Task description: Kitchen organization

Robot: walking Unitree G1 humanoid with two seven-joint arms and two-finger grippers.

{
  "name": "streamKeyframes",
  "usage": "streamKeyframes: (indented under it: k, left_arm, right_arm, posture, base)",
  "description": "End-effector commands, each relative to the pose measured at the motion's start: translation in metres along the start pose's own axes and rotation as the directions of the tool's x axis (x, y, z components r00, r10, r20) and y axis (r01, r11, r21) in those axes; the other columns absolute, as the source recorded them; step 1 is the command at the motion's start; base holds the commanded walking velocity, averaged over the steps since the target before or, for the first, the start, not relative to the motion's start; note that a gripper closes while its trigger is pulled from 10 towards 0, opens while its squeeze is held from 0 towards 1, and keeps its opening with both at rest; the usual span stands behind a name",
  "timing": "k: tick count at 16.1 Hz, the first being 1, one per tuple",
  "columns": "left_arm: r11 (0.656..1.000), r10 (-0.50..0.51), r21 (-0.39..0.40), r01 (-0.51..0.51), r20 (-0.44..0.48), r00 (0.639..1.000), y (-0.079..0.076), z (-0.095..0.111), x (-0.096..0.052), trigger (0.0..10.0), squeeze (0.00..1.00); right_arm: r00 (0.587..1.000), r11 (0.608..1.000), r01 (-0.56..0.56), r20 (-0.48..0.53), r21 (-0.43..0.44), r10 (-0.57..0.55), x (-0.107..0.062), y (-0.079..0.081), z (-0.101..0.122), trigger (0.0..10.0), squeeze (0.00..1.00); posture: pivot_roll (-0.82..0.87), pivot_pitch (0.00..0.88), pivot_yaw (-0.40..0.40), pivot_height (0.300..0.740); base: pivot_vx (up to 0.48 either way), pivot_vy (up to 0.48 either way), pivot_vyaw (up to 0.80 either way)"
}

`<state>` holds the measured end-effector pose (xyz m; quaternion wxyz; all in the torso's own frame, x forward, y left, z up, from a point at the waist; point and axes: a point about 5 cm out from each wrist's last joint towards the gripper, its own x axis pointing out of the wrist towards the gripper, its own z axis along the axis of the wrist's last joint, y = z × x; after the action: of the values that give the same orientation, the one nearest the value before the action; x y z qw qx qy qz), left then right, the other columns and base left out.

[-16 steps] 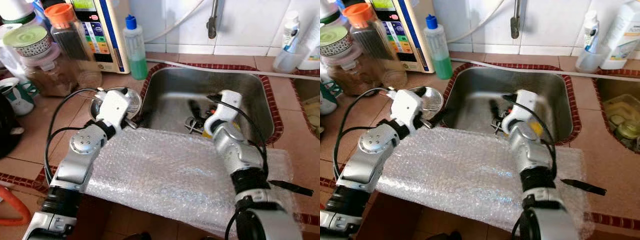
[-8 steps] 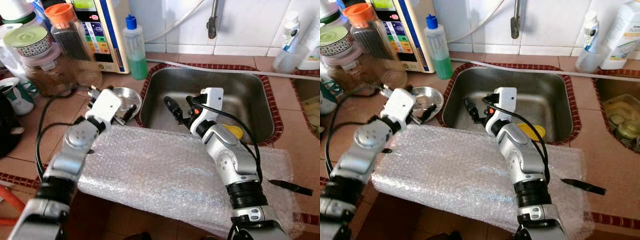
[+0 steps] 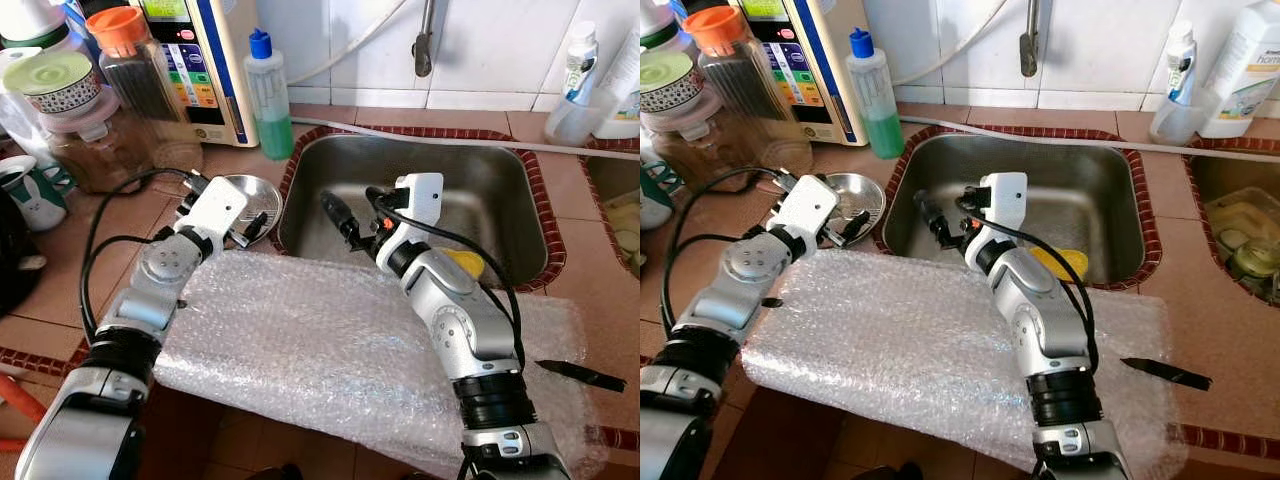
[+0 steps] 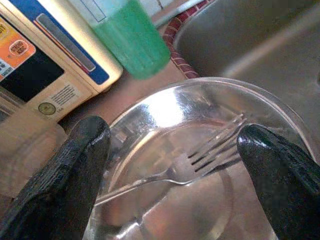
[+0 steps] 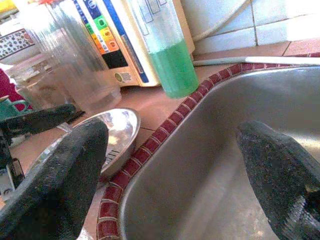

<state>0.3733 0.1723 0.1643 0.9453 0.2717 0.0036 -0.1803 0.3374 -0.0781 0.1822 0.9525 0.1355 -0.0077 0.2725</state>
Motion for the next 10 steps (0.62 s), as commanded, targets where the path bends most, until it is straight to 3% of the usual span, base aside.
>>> streamKeyframes:
  k: [1, 4, 6, 10]
  left_arm:
    - [0.999, 0.025, -0.024, -0.026, -0.035, 0.999, 0.0045, -0.0057, -0.0002, 10.0, 0.0]
    - [0.965, 0.113, -0.23, -0.129, -0.081, 0.99, 0.0119, -0.0119, 0.0024, 10.0, 0.0]
    - [0.922, 0.152, -0.348, -0.168, -0.073, 0.986, 0.0127, -0.0087, 0.0045, 10.0, 0.0]
    - [0.875, 0.152, -0.448, -0.184, -0.107, 0.983, 0.0081, -0.0117, 0.0065, 10.0, 0.0]
  right_arm:
    - [1.0, 1.0, -0.021, 0.003, -0.009, 0.021, -0.0004, 0.0054, 0.0017, 10.0, 1.0]
    - [1.0, 1.0, -0.02, -0.001, -0.014, 0.02, -0.0004, 0.0061, 0.0018, 10.0, 1.0]
    - [1.0, 1.0, -0.024, -0.006, -0.015, 0.023, -0.0003, 0.0075, 0.0009, 10.0, 1.0]
    - [1.0, 1.0, -0.025, -0.009, -0.016, 0.025, 0.0, 0.0078, 0.001, 10.0, 1.0]
  posture:
    - [-0.18, 0.143, 0.131, 0.74]
    - [-0.18, 0.143, 0.129, 0.74]
    - [-0.18, 0.144, 0.128, 0.74]
    - [-0.18, 0.143, 0.126, 0.74]
  base:
    - [0.0, 0.0, 0.0]
    - [0.0, 0.0, 0.0]
    - [0.0, 0.0, 0.0]
    - [0.0, 0.0, 0.0]
